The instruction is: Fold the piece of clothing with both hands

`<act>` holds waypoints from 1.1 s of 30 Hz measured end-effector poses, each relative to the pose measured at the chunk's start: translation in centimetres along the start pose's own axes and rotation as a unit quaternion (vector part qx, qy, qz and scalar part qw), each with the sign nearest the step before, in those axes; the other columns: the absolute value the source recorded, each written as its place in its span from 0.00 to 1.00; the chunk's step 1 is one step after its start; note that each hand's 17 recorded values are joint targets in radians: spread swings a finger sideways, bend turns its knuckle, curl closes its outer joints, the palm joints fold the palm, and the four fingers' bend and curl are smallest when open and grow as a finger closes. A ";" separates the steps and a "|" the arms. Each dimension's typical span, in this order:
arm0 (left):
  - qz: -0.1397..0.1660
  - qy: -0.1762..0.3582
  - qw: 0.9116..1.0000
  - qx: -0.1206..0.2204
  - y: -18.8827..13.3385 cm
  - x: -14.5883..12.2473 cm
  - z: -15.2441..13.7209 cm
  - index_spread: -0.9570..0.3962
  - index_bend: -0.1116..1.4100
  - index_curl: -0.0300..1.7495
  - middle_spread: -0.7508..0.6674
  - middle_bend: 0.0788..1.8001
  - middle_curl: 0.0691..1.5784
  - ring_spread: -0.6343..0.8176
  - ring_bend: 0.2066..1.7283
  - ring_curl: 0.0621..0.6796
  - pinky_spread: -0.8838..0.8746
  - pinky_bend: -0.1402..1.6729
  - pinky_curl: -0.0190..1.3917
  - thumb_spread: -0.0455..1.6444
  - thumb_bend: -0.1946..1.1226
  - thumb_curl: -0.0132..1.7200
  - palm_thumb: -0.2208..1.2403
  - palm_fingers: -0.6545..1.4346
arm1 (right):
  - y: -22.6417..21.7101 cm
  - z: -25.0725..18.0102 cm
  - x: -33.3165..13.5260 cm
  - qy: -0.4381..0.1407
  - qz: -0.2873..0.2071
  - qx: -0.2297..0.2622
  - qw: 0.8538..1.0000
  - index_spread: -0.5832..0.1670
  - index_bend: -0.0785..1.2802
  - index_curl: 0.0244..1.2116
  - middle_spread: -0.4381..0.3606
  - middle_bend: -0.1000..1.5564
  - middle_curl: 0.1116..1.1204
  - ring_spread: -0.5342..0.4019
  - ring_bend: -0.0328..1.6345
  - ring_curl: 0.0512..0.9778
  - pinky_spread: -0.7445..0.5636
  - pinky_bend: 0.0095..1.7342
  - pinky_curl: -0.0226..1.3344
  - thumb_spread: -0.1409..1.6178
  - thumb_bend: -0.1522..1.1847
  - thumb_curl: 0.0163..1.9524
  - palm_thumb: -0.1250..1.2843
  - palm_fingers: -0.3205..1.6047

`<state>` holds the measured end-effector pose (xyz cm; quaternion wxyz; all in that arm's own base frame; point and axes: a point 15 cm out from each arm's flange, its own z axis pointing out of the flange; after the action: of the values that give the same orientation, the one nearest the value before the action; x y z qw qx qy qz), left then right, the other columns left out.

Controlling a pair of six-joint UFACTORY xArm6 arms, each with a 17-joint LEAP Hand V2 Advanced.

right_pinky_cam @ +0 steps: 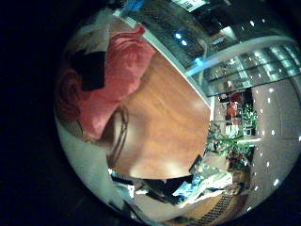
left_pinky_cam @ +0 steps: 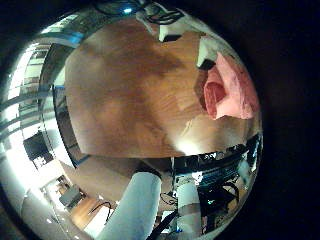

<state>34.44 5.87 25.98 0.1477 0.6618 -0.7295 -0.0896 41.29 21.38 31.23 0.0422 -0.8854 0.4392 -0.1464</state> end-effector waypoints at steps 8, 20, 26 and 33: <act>-0.035 -0.002 0.999 -0.006 1.9 -3.1 0.5 0.69 0.19 0.24 0.61 0.06 0.21 0.56 0.31 0.27 0.66 0.24 0.26 0.74 0.14 0.19 0.44 0.43 | -3.1 4.0 -7.5 -0.016 -0.069 -0.029 0.997 0.40 0.81 0.76 0.35 0.82 0.74 0.33 0.83 0.77 0.41 0.70 0.72 0.70 0.09 0.37 0.76 0.73; -0.041 -0.001 0.999 -0.014 2.6 -3.0 1.1 0.69 0.19 0.25 0.61 0.07 0.21 0.55 0.31 0.27 0.66 0.24 0.26 0.75 0.14 0.19 0.45 0.44 | -5.0 5.8 -10.5 -0.019 -0.102 -0.040 0.994 0.29 0.34 0.64 0.28 0.65 0.62 0.30 0.83 0.67 0.26 0.69 0.62 0.75 0.10 0.29 0.63 0.53; -0.040 0.002 0.999 -0.014 2.5 -2.5 1.2 0.69 0.19 0.25 0.61 0.07 0.21 0.55 0.31 0.27 0.66 0.24 0.27 0.75 0.14 0.20 0.45 0.44 | -5.2 4.1 -9.8 -0.019 -0.108 -0.024 0.994 0.18 0.18 0.46 0.37 0.38 0.44 0.40 0.68 0.55 0.42 0.65 0.59 0.75 0.09 0.26 0.54 0.15; -0.045 0.001 0.999 -0.016 2.7 -1.7 1.0 0.69 0.19 0.25 0.61 0.07 0.22 0.55 0.31 0.27 0.66 0.24 0.27 0.75 0.14 0.20 0.45 0.43 | -5.0 -1.7 -6.6 -0.014 -0.100 0.031 0.994 0.16 0.16 0.34 0.49 0.24 0.31 0.67 0.54 0.39 0.71 0.59 0.52 0.74 0.09 0.23 0.48 0.12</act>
<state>31.66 7.80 25.75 0.1546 0.6915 -0.6975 -0.1067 40.81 29.72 32.37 0.0604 -0.9252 0.3427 -0.1512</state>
